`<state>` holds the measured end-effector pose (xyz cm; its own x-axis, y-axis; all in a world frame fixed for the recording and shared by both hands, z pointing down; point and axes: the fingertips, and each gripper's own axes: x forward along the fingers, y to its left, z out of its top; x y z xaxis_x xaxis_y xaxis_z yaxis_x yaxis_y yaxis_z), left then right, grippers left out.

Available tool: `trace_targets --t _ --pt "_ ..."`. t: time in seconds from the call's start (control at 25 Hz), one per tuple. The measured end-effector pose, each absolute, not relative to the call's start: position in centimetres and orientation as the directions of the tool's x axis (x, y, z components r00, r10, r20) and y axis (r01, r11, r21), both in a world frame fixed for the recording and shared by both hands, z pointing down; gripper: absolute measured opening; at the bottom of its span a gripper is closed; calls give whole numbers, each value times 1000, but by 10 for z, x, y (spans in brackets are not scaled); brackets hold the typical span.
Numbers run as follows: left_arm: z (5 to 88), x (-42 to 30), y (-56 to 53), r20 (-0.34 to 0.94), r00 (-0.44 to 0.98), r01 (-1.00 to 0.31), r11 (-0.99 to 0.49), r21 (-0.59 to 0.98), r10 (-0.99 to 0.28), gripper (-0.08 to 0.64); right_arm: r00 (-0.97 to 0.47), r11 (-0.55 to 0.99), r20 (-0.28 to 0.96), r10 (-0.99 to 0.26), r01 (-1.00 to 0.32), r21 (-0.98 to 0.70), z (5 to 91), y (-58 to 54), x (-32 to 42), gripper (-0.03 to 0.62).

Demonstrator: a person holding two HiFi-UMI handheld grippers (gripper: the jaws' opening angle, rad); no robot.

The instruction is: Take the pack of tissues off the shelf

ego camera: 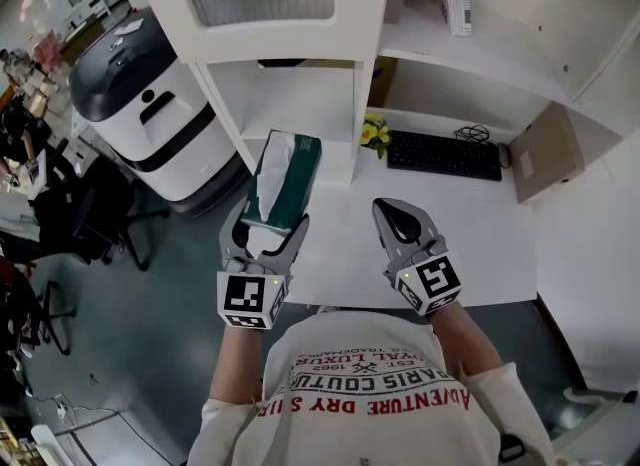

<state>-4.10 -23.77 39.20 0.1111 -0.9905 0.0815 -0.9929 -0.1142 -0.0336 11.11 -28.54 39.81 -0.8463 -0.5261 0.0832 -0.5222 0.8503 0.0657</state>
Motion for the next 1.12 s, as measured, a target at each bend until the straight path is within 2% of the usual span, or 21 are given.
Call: trace_targets --t 1.12 --pt "382 -38 -249 65 112 -992 -115 -52 -992 411 -831 834 64 -552 -548 68 387 -288 103 0"
